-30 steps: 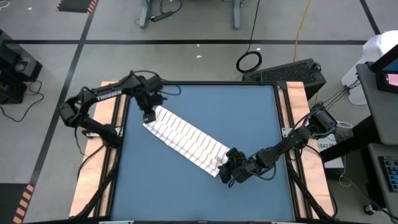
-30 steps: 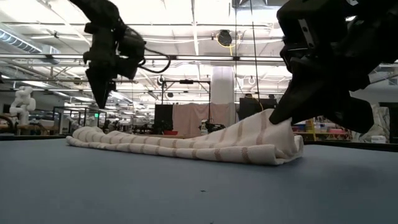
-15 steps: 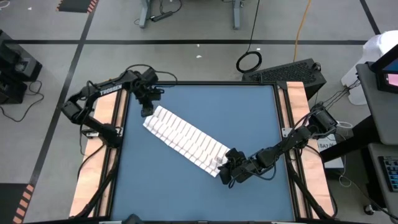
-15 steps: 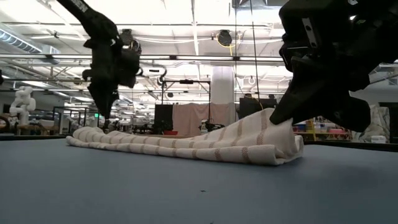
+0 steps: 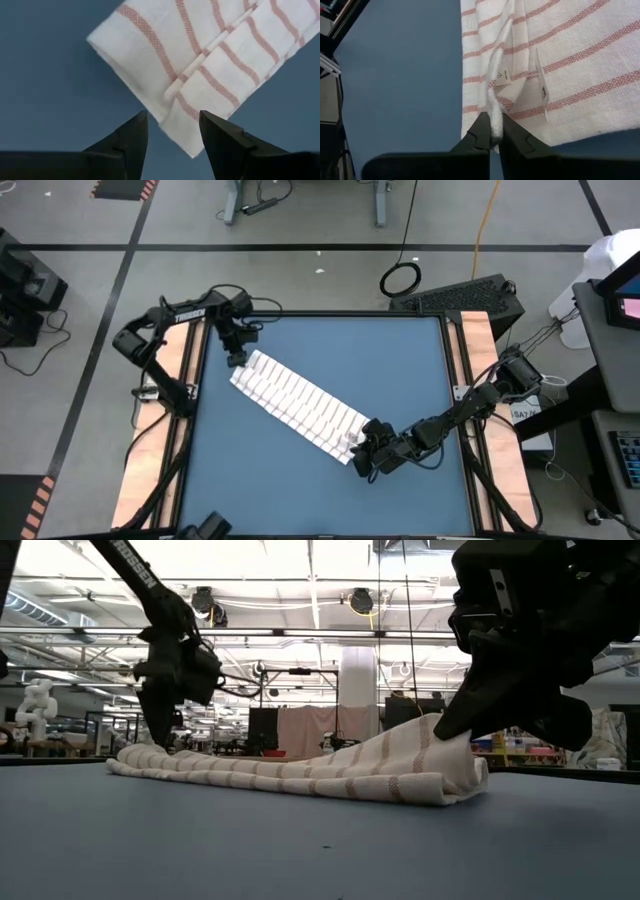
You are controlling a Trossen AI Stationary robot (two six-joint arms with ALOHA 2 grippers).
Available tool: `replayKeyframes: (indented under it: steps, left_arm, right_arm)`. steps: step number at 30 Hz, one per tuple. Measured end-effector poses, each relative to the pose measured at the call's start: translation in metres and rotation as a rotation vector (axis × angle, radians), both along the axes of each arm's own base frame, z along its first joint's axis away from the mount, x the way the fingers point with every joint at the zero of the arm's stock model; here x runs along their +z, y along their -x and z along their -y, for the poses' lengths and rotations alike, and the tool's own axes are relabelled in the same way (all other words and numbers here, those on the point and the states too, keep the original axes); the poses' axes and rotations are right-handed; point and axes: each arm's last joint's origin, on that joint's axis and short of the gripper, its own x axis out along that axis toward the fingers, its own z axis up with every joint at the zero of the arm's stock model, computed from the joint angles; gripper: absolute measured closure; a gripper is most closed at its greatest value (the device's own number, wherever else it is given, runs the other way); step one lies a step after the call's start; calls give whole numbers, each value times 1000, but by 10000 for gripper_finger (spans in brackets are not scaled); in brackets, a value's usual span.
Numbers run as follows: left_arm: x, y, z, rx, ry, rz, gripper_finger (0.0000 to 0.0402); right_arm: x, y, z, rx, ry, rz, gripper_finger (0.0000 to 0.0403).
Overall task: Roll towel
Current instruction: Fold the white towel
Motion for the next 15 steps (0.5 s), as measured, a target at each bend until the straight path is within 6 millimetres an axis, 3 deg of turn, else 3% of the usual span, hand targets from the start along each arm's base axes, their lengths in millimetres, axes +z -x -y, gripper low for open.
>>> replayKeyframes:
  steps: [7, 15]
  left_arm:
    - [-7, 0, -1, -13, 28, -25, 243]
    - [-6, 2, 2, -54, 41, -44, 385]
  right_arm:
    - [0, 0, 0, 1, -2, 2, 399]
    - [0, 0, 0, 1, -1, 2, 399]
